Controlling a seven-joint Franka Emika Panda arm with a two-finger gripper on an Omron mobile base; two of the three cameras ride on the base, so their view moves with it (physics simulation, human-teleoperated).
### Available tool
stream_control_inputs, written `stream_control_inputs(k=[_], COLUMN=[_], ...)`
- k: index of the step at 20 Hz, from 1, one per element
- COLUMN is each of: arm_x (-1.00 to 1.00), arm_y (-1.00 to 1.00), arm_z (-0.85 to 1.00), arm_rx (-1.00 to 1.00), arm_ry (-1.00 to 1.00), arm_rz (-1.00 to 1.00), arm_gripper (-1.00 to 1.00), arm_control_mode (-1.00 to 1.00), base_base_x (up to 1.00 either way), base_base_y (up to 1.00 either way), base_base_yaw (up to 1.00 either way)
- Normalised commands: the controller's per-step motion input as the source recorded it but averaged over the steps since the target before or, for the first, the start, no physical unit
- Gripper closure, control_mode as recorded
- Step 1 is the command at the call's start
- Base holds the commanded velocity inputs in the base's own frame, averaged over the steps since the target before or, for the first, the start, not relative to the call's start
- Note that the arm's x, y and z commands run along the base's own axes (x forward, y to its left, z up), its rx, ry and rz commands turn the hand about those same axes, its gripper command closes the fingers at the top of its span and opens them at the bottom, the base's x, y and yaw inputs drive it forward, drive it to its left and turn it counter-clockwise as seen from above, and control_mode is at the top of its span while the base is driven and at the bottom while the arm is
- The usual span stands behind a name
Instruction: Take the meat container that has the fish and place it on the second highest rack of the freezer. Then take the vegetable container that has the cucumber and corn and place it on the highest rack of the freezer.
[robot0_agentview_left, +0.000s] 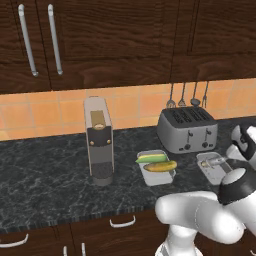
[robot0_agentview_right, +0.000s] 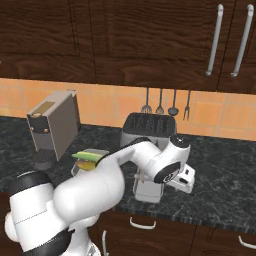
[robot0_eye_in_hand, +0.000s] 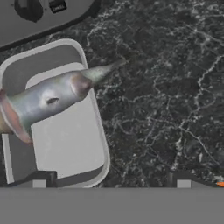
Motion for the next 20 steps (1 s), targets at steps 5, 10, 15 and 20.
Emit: stream_control_inputs(k=[5, 10, 15, 20], arm_x=[-0.2, -0.35, -0.17, 0.04], arm_y=[0.22, 0.45, 0.47, 0.2], arm_z=[-0.02, -0.13, -0.13, -0.02], arm_rx=[0.02, 0.0, 0.1, 0.11], arm_ry=[0.11, 0.01, 0.0, 0.07], arm_rz=[-0.46, -0.34, -0.34, -0.25], arm_gripper=[-1.0, -1.0, -1.0, -1.0], arm_control_mode=[-1.0, -1.0, -1.0, -1.0], base_base_x=[0.0, 0.0, 0.0, 0.0], base_base_y=[0.0, 0.0, 0.0, 0.0], base_base_yaw=[0.0, 0.0, 0.0, 0.0])
